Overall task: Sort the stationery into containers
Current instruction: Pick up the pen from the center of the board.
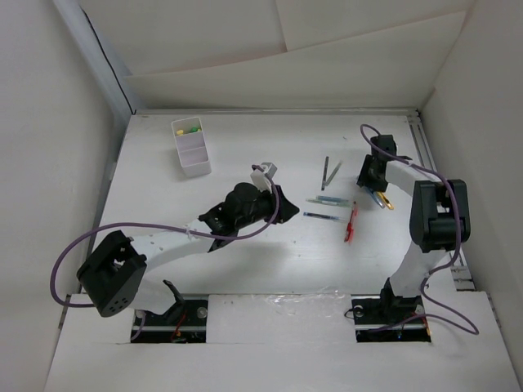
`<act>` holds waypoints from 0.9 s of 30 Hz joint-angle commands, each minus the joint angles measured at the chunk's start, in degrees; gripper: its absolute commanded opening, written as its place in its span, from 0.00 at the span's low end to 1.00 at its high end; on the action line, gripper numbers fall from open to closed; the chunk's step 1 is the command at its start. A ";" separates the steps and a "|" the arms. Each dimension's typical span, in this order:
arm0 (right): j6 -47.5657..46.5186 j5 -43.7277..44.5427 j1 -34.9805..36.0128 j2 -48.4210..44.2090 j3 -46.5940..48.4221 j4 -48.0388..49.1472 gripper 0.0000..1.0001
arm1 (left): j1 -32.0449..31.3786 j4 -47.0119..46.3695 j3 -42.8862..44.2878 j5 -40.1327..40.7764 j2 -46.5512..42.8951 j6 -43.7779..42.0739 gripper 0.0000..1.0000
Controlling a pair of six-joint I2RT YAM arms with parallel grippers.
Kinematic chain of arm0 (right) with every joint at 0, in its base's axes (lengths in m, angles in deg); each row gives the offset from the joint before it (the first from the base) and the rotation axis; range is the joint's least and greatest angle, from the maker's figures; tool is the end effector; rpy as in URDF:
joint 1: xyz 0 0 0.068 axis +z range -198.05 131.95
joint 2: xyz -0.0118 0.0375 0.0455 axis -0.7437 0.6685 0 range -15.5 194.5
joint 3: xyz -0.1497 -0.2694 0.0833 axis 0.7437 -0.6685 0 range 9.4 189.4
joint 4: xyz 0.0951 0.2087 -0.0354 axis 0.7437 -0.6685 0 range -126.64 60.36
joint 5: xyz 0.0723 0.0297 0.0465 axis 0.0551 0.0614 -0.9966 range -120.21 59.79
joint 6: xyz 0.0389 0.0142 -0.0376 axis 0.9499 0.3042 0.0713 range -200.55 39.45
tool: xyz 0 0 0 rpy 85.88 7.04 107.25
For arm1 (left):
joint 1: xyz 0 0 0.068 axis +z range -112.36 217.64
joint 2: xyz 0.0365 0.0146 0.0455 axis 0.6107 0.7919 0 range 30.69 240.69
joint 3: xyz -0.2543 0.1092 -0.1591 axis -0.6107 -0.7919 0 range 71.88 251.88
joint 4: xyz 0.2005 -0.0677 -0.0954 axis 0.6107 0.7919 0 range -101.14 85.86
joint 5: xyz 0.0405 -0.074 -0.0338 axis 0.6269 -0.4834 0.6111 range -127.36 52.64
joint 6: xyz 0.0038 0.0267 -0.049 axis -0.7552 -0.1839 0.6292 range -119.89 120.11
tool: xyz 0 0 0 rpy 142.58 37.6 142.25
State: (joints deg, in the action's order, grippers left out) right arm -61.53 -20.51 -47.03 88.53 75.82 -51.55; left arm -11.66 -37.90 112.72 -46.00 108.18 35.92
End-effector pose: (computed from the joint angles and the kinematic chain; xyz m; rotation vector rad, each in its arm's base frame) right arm 0.3581 -0.0002 0.2367 0.4641 2.5469 -0.0935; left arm 0.1717 -0.2084 0.3193 0.3433 1.8738 -1.1869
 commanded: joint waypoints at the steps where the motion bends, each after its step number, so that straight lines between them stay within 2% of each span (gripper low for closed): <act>1: -0.22 -1.17 1.70 -1.01 0.12 -0.94 0.50 | 0.43 -2.59 -0.15 -1.11 -0.85 -0.39 0.24; 4: -0.74 -4.16 2.24 -2.42 -1.02 -0.94 0.45 | 0.43 -2.59 -0.15 -0.58 -0.85 -0.39 0.24; 8: -1.27 -5.30 3.38 -3.48 -1.02 -0.94 0.45 | 0.43 -2.59 -0.15 -1.20 -0.33 -0.39 0.24; 14: -1.27 -4.07 3.38 -5.15 1.61 -2.70 0.50 | 0.43 -2.59 -0.15 -1.21 0.29 -0.39 0.24; 18: -1.80 -0.47 3.38 -5.68 2.41 -4.02 0.56 | 0.43 -2.59 -0.15 -1.20 0.29 -0.39 0.24; 22: -2.41 2.87 3.38 -3.49 2.41 -5.68 0.70 | 0.96 -2.59 -0.15 -1.11 0.29 -0.39 0.24; 25: -2.94 5.59 3.99 -1.47 2.93 -7.35 0.75 | 0.96 -2.59 -0.15 -2.08 0.29 -0.39 0.24; 27: -2.94 6.12 3.99 -0.59 3.63 -8.06 0.75 | 0.96 -2.59 -0.15 -2.08 0.29 -0.39 0.24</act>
State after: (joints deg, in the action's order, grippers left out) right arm -63.51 -17.87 -43.67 86.52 76.60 -57.38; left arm -11.01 -38.12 112.72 -47.12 108.66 35.92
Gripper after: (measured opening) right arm 0.750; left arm 0.240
